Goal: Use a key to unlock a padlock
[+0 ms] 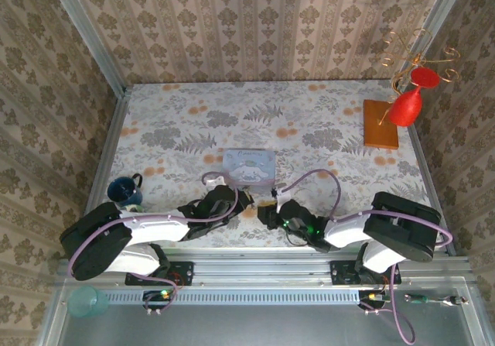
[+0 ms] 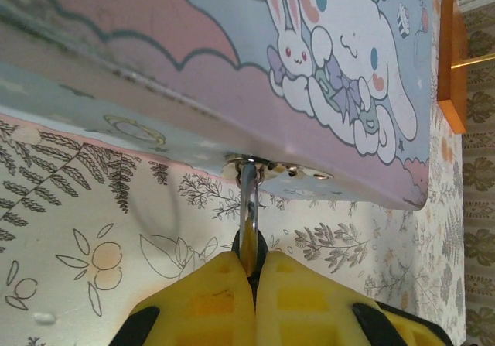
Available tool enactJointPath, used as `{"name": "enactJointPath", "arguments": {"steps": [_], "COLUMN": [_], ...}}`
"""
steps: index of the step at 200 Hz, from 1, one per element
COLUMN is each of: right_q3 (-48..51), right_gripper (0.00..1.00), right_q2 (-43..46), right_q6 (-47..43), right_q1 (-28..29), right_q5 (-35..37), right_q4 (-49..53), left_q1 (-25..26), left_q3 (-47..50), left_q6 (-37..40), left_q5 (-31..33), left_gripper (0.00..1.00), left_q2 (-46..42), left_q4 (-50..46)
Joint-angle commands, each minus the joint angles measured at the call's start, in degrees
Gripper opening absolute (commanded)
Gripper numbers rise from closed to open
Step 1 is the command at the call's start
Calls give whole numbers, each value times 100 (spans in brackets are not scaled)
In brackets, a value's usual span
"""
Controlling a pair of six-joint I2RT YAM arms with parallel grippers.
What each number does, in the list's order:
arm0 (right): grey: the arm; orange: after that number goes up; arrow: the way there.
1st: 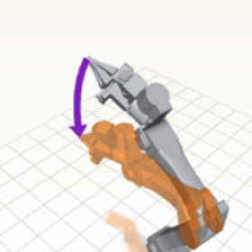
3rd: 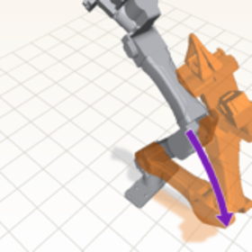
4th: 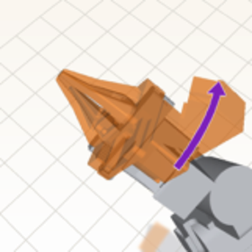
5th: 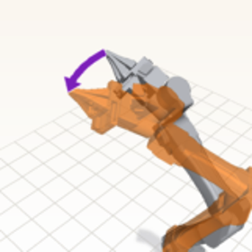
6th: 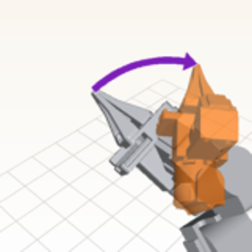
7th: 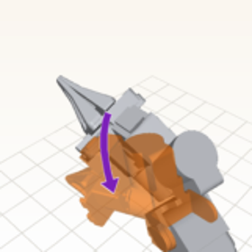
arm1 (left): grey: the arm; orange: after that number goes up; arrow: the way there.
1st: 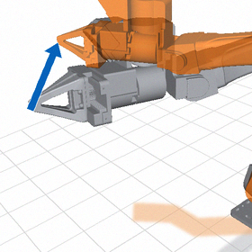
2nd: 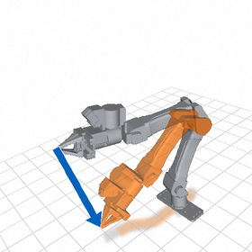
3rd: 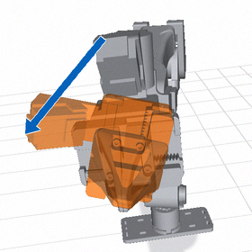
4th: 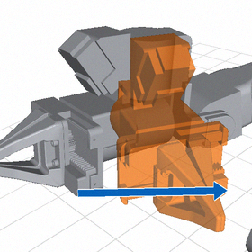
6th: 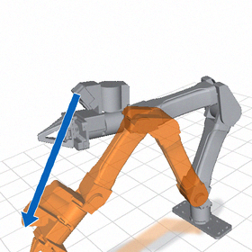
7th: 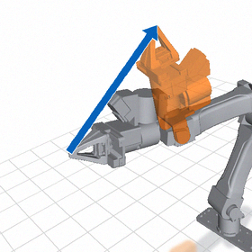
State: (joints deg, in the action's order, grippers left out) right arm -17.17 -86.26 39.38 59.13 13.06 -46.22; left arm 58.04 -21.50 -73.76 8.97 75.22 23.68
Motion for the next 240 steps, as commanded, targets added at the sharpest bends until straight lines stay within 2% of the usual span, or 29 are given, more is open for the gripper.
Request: {"name": "enactJointPath", "arguments": {"steps": [1, 23, 57, 83, 99, 113, 142, 160, 174, 200, 221, 240], "right_q3": [38, 27, -54, -146, -231, -278, -265, -505, -614, -792, -973, -1085], "right_gripper": [32, 35, 36, 36, 37, 37, 39, 41, 44, 44, 44, 44], "right_q2": [234, 316, 364, 365, 342, 307, 199, 218, 170, -157, -460, -686], "right_q6": [49, 34, 53, 61, 70, 61, 192, 32, -75, -174, -244, -279], "right_q1": [-94, -220, -350, -376, -401, -441, -701, -762, -778, -859, -885, -895], "right_q5": [-326, -490, -576, -576, -589, -659, -1058, -1163, -1230, -1502, -1595, -1597], "right_q4": [80, 204, 463, 632, 792, 833, 669, 1168, 1247, 1160, 1168, 1168], "left_q1": [-45, -41, -8, -10, -27, -34, -73, -166, -417, -1259, -1903, -2448], "left_q3": [25, -16, 93, 262, 328, 306, 145, 68, 41, -253, -752, -1078], "left_q6": [129, 236, 327, 292, 375, 515, 986, 1342, 1779, 2576, 3336, 3807], "left_q5": [165, 52, -198, -221, -193, -124, 236, 490, 354, -403, -897, -1502], "left_gripper": [0, 0, 0, 10, 22, 30, 45, 53, 58, 62, 67, 68], "left_q2": [-84, 45, 495, 695, 622, 368, -599, -1333, -1775, -2156, -1976, -1545], "left_q4": [94, 97, 615, 919, 966, 681, -610, -1478, -1777, -2367, -2989, -3141]}}
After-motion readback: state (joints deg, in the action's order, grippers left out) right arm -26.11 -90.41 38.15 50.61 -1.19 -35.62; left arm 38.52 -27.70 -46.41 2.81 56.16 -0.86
